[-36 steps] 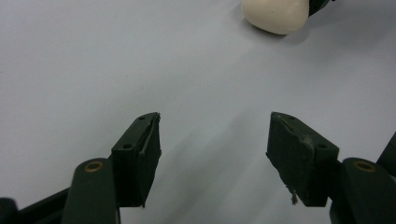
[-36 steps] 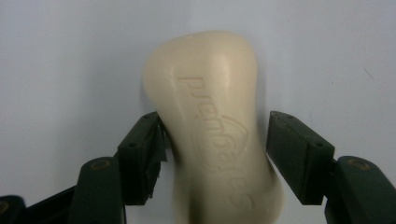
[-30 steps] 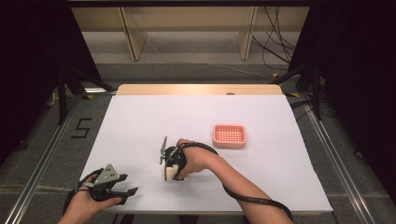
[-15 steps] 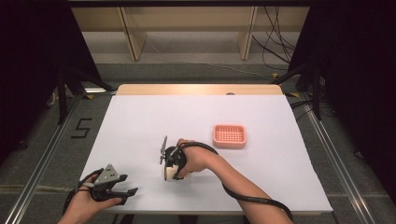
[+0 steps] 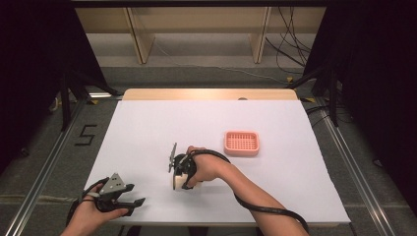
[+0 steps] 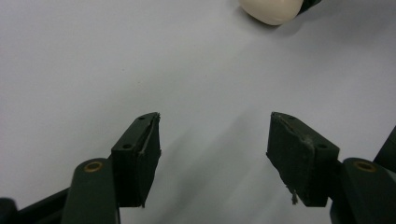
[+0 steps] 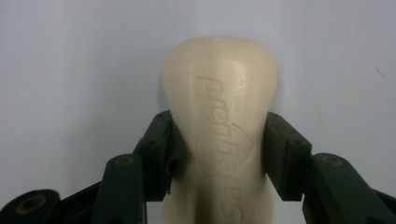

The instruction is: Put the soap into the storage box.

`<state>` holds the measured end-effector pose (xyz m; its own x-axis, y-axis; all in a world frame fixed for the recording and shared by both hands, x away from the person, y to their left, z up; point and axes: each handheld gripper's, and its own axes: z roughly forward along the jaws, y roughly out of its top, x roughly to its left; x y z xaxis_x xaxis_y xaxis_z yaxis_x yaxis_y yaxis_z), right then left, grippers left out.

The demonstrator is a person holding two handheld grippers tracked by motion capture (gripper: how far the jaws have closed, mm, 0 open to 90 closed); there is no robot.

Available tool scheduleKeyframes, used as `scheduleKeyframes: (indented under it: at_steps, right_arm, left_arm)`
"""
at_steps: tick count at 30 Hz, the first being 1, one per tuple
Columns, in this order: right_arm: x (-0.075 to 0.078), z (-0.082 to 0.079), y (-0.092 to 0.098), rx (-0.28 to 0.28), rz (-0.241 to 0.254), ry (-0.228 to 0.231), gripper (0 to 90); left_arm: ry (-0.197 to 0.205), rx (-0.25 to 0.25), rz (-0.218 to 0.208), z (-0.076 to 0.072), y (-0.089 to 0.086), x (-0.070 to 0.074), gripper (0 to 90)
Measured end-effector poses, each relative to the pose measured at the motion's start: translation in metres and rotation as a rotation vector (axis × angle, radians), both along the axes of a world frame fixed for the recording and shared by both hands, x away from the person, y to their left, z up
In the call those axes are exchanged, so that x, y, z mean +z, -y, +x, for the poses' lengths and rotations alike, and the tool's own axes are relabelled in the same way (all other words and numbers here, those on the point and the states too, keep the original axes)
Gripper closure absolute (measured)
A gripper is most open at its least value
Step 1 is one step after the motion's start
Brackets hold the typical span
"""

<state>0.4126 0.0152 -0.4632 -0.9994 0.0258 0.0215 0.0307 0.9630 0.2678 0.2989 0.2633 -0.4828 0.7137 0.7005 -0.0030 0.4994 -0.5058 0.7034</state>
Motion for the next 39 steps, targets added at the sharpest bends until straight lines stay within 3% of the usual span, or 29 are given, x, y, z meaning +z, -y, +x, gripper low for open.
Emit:
scheduleKeyframes:
  at_steps: [2, 3, 4, 5, 6, 7, 8, 9, 10, 11, 12, 14, 16, 18, 19, 22, 23, 24, 25, 27, 29, 30, 33, 36, 39]
  right_arm:
    - [0.000, 0.000, 0.000, 0.003, 0.000, 0.006, 50.1]
    - [0.000, 0.001, 0.000, 0.002, 0.006, 0.013, 50.2]
    - [0.000, 0.005, 0.001, 0.045, 0.003, 0.045, 50.2]
    - [0.001, 0.001, 0.002, -0.003, -0.009, 0.022, 50.2]
    - [0.000, 0.002, 0.002, -0.007, 0.018, 0.005, 50.2]
    - [0.000, 0.002, 0.002, -0.007, 0.018, 0.005, 50.2]
    - [0.000, -0.001, 0.004, -0.051, -0.008, -0.011, 50.2]
    - [0.000, -0.001, 0.004, -0.051, -0.008, -0.011, 50.2]
    - [0.002, 0.000, 0.004, -0.042, -0.017, 0.001, 50.2]
    - [0.000, 0.004, 0.005, 0.016, 0.012, 0.019, 50.2]
    - [-0.001, 0.005, 0.005, 0.032, 0.036, 0.023, 50.2]
    - [0.000, -0.001, 0.005, -0.037, 0.030, -0.024, 50.2]
    - [0.001, 0.003, 0.006, -0.005, 0.047, 0.004, 50.2]
    - [0.002, 0.003, 0.006, -0.007, 0.052, 0.007, 50.2]
    - [0.003, 0.000, 0.007, -0.054, 0.048, -0.020, 50.3]
    - [0.004, 0.000, 0.008, -0.046, 0.052, -0.015, 50.3]
    - [0.004, 0.001, 0.009, -0.037, 0.059, -0.012, 50.3]
    - [0.004, 0.001, 0.009, -0.029, 0.068, -0.004, 50.3]
    - [0.005, -0.001, 0.010, -0.062, 0.067, -0.019, 50.3]
    - [0.007, 0.000, 0.015, -0.071, 0.088, -0.015, 50.2]
    - [0.007, -0.001, 0.016, -0.081, 0.095, -0.027, 50.2]
    - [0.008, 0.000, 0.022, -0.102, 0.109, -0.029, 50.3]
    - [0.008, 0.000, 0.026, -0.111, 0.111, -0.030, 50.3]
    - [0.009, 0.001, 0.032, -0.119, 0.131, -0.016, 50.3]
    - [0.011, 0.002, 0.038, -0.149, 0.147, -0.009, 50.3]
  left_arm:
    - [0.001, 0.001, -0.004, 0.000, 0.000, 0.000, 34.3]
    - [0.026, -0.029, 0.024, 0.002, -0.002, 0.001, 34.3]
    - [0.000, 0.003, -0.005, 0.000, 0.000, 0.000, 34.3]
    - [-0.005, 0.001, -0.008, 0.000, 0.000, 0.000, 34.3]
    - [-0.010, -0.012, 0.010, 0.000, -0.001, 0.001, 34.3]
    - [-0.005, -0.002, -0.006, 0.000, 0.000, 0.000, 34.3]
    - [-0.010, -0.008, 0.003, 0.000, -0.001, 0.000, 34.3]
    - [-0.010, -0.008, 0.003, 0.000, -0.001, 0.000, 34.3]
    - [0.011, -0.034, 0.024, 0.002, -0.002, 0.001, 34.3]
    - [-0.003, -0.003, -0.001, 0.000, 0.000, 0.000, 34.3]
    - [-0.002, 0.000, -0.002, 0.000, 0.000, 0.000, 34.3]
    - [-0.003, 0.004, -0.003, 0.000, 0.000, 0.000, 34.3]
    - [0.026, -0.026, 0.023, 0.003, -0.001, 0.001, 34.3]
    - [0.024, -0.029, 0.024, 0.003, -0.002, 0.001, 34.3]
    - [0.023, -0.027, 0.023, 0.002, -0.001, 0.001, 34.3]
    - [0.024, -0.027, 0.020, 0.002, -0.001, 0.001, 34.3]
    - [-0.001, 0.004, -0.007, 0.000, 0.000, 0.000, 34.3]
    - [0.023, -0.026, 0.019, 0.002, -0.002, 0.001, 34.3]
    - [-0.003, 0.004, -0.005, 0.000, 0.000, 0.000, 34.3]
    - [0.013, -0.023, 0.013, 0.001, -0.001, 0.001, 34.3]
    - [0.006, -0.029, 0.019, 0.001, -0.002, 0.001, 34.3]
    - [0.014, -0.011, 0.003, 0.001, -0.001, 0.000, 34.3]
    - [0.033, -0.030, 0.029, 0.004, -0.002, 0.000, 34.3]
    - [0.023, -0.022, 0.020, 0.002, -0.001, 0.001, 34.3]
    - [0.025, -0.037, 0.040, 0.004, -0.002, 0.001, 34.3]
